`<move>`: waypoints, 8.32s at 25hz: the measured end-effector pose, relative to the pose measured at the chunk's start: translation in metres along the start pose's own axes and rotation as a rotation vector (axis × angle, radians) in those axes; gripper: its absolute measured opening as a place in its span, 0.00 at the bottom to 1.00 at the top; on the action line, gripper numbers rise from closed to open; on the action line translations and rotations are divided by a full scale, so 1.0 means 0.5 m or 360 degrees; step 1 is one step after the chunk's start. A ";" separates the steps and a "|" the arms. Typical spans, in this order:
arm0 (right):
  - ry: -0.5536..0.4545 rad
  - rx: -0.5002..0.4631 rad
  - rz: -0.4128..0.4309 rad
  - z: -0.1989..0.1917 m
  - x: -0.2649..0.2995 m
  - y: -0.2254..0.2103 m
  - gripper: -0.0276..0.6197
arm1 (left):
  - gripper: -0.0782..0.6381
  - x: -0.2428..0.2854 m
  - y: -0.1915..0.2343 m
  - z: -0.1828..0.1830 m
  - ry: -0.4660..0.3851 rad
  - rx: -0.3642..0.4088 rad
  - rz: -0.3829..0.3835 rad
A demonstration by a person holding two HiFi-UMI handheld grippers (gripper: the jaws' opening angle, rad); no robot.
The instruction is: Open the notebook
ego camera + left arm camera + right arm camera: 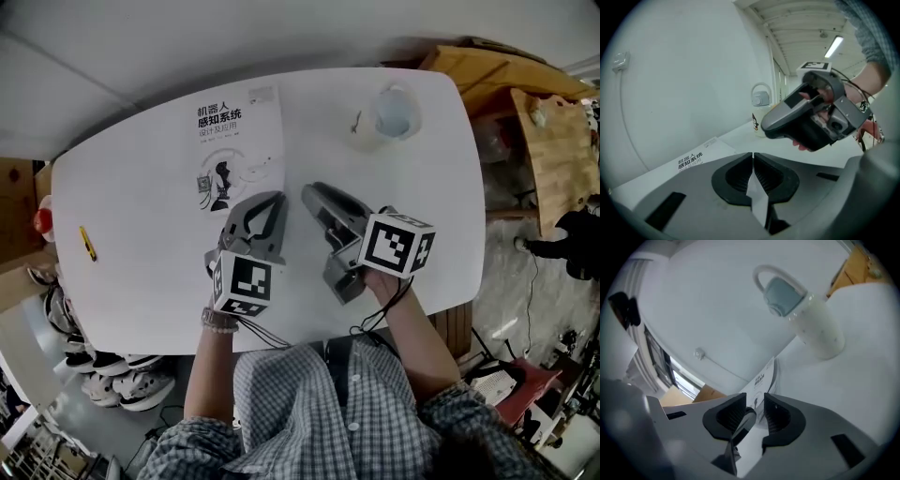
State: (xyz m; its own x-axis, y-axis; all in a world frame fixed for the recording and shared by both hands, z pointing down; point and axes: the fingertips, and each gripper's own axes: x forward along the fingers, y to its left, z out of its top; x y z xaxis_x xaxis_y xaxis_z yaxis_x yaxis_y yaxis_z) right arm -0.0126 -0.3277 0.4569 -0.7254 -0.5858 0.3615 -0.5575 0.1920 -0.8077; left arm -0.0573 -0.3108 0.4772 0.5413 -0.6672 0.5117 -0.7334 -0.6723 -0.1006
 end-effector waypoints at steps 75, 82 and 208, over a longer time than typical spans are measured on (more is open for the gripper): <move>0.0694 -0.1474 -0.0470 -0.154 0.119 -0.096 0.08 | 0.16 -0.088 0.145 -0.002 -0.0176 -0.0595 0.0345; 0.0726 -0.1579 -0.0519 -0.154 0.119 -0.096 0.08 | 0.16 -0.158 0.211 -0.017 -0.0336 -0.0935 0.0469; -0.0355 -0.1862 0.0376 0.021 -0.267 0.361 0.07 | 0.12 -0.521 -0.054 0.211 -0.0605 -0.0566 0.0861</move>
State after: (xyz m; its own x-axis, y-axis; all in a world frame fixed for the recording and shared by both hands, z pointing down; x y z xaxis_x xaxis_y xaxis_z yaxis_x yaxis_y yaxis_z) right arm -0.0122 -0.2234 0.2581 -0.8372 -0.5410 0.0807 -0.5322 0.8397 0.1078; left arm -0.1349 -0.1527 0.2566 0.1250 -0.9832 0.1330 -0.9912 -0.1178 0.0603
